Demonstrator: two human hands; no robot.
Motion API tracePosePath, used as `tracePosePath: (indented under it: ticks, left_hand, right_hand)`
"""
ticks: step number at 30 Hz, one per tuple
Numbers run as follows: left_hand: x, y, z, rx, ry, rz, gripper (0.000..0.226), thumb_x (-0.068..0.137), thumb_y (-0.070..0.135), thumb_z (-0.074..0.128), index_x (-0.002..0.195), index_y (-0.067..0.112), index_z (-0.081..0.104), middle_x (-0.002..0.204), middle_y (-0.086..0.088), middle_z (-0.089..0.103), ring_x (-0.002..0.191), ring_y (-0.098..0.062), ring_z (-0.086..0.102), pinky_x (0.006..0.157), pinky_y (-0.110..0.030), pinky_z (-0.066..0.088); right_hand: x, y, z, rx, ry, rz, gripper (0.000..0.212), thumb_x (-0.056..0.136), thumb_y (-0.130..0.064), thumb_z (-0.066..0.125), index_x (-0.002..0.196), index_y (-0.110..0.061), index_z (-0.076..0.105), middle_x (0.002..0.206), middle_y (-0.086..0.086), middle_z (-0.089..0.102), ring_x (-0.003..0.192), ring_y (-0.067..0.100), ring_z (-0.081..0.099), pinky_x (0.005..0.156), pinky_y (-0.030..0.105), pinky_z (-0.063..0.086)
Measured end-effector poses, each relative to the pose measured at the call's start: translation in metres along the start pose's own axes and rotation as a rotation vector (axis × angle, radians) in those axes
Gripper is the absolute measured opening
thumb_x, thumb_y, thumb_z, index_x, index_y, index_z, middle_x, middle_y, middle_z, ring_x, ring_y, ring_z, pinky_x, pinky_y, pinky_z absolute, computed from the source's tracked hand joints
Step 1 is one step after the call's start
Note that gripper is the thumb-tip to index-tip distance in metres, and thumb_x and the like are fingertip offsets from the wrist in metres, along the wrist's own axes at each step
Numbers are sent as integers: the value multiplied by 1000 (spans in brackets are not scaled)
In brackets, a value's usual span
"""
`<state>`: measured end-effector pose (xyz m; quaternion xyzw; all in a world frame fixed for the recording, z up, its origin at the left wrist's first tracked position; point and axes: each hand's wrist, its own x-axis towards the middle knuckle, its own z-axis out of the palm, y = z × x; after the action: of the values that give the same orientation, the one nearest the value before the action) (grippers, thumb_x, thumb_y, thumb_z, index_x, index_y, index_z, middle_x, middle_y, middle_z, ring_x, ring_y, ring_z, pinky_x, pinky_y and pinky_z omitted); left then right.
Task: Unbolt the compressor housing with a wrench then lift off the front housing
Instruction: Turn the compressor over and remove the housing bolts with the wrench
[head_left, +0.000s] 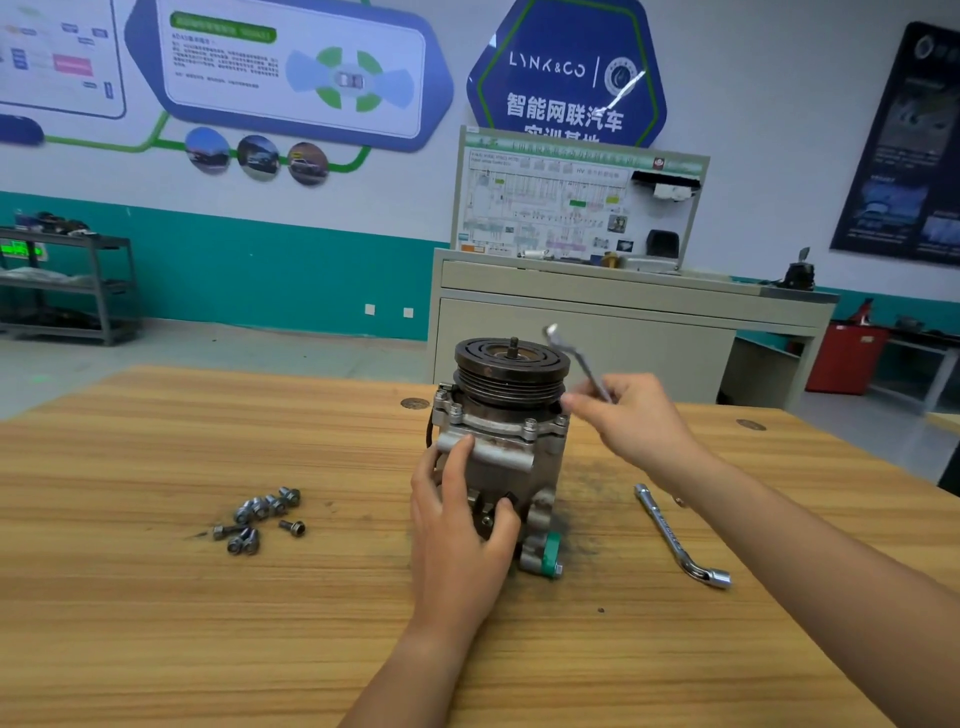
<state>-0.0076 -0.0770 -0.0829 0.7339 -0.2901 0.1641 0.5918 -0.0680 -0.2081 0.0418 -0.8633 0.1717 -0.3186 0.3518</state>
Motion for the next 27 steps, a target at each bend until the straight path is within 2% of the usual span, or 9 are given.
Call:
tracePosePath:
  ticks: [2, 5, 9, 11, 14, 16, 22, 24, 27]
  left_hand:
    - [0, 0, 0, 0, 5, 4, 66, 83, 16, 63, 139, 32, 33, 146, -1, 21, 131, -22, 32, 102, -47, 39]
    - [0, 1, 0, -8, 6, 5, 66, 83, 16, 63, 139, 32, 33, 146, 1, 21, 130, -21, 32, 101, -47, 40]
    - [0, 1, 0, -13, 2, 3, 65, 83, 15, 62, 139, 31, 33, 146, 0, 21, 130, -20, 32, 101, -47, 39]
    - [0, 2, 0, -13, -1, -2, 65, 83, 15, 62, 139, 31, 33, 146, 0, 21, 131, -20, 31, 102, -47, 39]
    - [-1, 2, -1, -9, -12, -14, 65, 84, 17, 62, 140, 33, 31, 147, 1, 19, 131, -20, 31, 101, -47, 40]
    - [-1, 2, -2, -9, -13, -15, 65, 85, 17, 62, 140, 34, 31, 147, 2, 19, 131, -20, 32, 100, -47, 41]
    - [0, 2, -1, -6, -4, -8, 66, 84, 16, 62, 140, 32, 32, 146, 0, 20, 131, -22, 33, 100, -46, 41]
    - [-1, 2, -1, -8, -2, -10, 65, 84, 16, 62, 139, 32, 32, 146, 0, 20, 130, -21, 32, 100, -46, 41]
    - [-1, 3, 0, -14, 3, -8, 65, 83, 14, 62, 139, 29, 33, 146, -2, 21, 130, -22, 32, 101, -47, 40]
  right_hand:
    - [1, -8, -11, 90, 61, 6, 18, 87, -32, 61, 75, -18, 62, 43, -9, 43, 43, 7, 36, 44, 20, 30]
    - [-5, -15, -29, 18, 77, -35, 35, 90, -46, 47, 87, -15, 63, 47, -8, 36, 41, 6, 34, 48, 24, 27]
    - [-25, -6, -45, -342, 33, -108, 44, 96, -33, 36, 84, -3, 65, 53, 1, 49, 52, 16, 46, 50, 29, 31]
    - [-31, -1, -46, -504, 9, -148, 36, 97, -28, 39, 95, -7, 68, 60, -1, 57, 59, 14, 52, 54, 26, 38]
    - [-30, 2, -39, -548, -32, -116, 32, 98, -27, 40, 111, -13, 66, 62, -14, 50, 59, 1, 46, 51, 18, 35]
    - [-26, 2, -35, -560, -43, -102, 33, 98, -28, 39, 110, -13, 66, 65, -11, 53, 62, 5, 49, 53, 20, 37]
    - [-26, -7, -29, -702, -183, -122, 35, 98, -36, 37, 117, -20, 61, 110, -1, 66, 98, 16, 58, 75, 27, 46]
    - [-29, -10, -28, -906, -183, -186, 35, 100, -34, 32, 116, -18, 58, 98, 1, 66, 88, 21, 59, 66, 30, 47]
    - [-36, -22, -21, -1257, -185, -304, 22, 98, -15, 36, 117, -13, 46, 63, -1, 41, 54, 18, 41, 40, 25, 25]
